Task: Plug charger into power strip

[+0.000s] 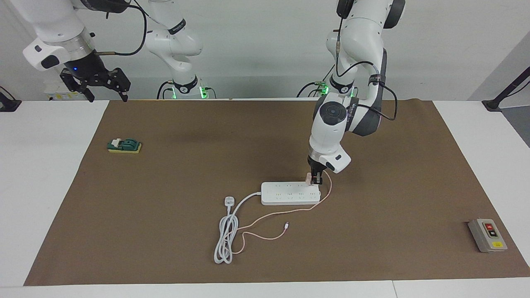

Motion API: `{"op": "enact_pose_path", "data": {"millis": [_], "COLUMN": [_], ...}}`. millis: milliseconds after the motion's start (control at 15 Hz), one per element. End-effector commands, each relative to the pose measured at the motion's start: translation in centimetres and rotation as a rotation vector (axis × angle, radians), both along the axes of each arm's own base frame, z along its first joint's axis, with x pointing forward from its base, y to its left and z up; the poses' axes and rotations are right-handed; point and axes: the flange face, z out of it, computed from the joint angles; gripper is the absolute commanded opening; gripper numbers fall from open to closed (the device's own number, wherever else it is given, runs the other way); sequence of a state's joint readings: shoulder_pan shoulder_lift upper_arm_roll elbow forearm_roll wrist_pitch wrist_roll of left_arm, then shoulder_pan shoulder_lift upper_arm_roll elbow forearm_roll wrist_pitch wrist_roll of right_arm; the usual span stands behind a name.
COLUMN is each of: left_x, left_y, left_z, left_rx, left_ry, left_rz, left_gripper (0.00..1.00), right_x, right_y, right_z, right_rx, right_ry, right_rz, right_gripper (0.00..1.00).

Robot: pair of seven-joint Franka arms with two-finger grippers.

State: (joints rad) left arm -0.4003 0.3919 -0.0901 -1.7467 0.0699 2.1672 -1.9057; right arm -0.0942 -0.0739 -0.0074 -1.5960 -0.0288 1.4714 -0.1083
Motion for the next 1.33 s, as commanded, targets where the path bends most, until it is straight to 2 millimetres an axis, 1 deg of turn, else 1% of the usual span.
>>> {"op": "enact_pose_path", "data": {"millis": [0, 333, 599, 1065, 1264], "left_x": [-0.8, -0.8, -1.1, -0.9, -0.3], "left_y": [0.4, 0.6, 1.1, 1.1, 1.6], "left_z": [-0.3, -0.6, -1.3, -1.1, -0.9], "left_rx": [-0.013, -0.009, -0.001, -0.011, -0.015], "left_ry": [-0.005, 0.001, 0.016, -0.003, -0.01], "left_rz": [0.017, 0.02, 0.018, 0.016, 0.026], "left_gripper": [0.0, 0.0, 0.0, 0.0, 0.0], "right_x": [-0.4, -0.5, -0.5, -0.5, -0.5], "right_y": [-0.2, -0.5, -0.5, -0.5, -0.5], "right_z": [0.3, 0.3, 0.3, 0.3, 0.3], "right_rx": [-0.016, -0.014, -0.014, -0.014, -0.014], "right_ry": [0.006, 0.008, 0.008, 0.008, 0.008], "right_rz": [0.006, 0.001, 0.0, 0.0, 0.0], "right_gripper": [1.0, 1.0, 1.0, 1.0, 1.0]}}
